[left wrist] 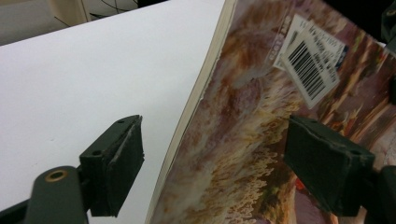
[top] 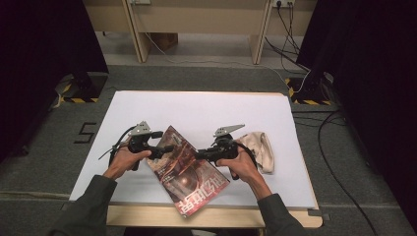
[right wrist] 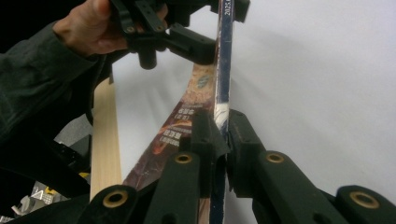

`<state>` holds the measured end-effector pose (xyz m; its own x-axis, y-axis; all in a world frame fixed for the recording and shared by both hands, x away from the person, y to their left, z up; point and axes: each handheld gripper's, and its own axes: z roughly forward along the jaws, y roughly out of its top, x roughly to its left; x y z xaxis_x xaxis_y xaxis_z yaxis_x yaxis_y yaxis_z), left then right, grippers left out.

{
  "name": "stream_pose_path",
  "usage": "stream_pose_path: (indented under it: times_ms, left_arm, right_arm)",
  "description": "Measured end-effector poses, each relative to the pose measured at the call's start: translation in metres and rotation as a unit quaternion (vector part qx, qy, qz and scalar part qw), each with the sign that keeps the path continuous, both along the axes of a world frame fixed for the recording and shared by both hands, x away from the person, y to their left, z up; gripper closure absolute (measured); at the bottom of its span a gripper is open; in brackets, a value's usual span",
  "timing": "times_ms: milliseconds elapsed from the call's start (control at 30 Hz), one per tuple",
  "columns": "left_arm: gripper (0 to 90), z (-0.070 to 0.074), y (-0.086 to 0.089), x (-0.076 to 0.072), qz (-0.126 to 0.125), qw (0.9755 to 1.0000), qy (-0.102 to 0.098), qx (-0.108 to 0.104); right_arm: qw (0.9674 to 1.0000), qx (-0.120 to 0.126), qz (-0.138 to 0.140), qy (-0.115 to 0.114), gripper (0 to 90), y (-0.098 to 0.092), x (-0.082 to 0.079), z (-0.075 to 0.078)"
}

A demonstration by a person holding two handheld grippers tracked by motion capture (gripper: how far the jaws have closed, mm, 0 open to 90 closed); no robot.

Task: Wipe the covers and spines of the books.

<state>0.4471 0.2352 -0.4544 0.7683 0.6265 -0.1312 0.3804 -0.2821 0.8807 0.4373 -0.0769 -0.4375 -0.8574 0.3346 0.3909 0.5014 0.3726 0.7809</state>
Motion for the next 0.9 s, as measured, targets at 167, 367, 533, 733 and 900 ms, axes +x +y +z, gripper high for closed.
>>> stream_pose_path:
  times_ms: [167, 367, 533, 733, 900]
  left_arm:
    - [16.0, -0.006, 0.001, 0.006, -0.036, 0.9990, 0.017, -0.021]
    - [21.2, -0.010, -0.002, 0.007, -0.057, 0.9981, 0.021, -0.009]
    - [34.9, -0.008, 0.003, 0.002, -0.055, 0.9984, 0.008, 0.013]
    - [57.3, -0.012, 0.009, -0.008, -0.052, 0.9984, -0.003, 0.024]
    - [67.4, -0.007, 0.015, -0.017, -0.058, 0.9980, -0.019, 0.019]
  right_arm:
    - [1.0000, 0.004, 0.005, -0.005, 82.9, 0.000, 0.000, 0.001]
    - [1.0000, -0.002, 0.006, -0.007, 82.9, 0.002, 0.002, 0.002]
    - [1.0000, -0.005, 0.007, -0.003, 83.4, 0.000, 0.007, -0.001]
    - [0.9995, -0.029, -0.002, -0.008, 83.9, -0.003, 0.011, -0.005]
    - [0.9993, -0.035, 0.003, -0.012, 82.8, -0.003, 0.013, -0.006]
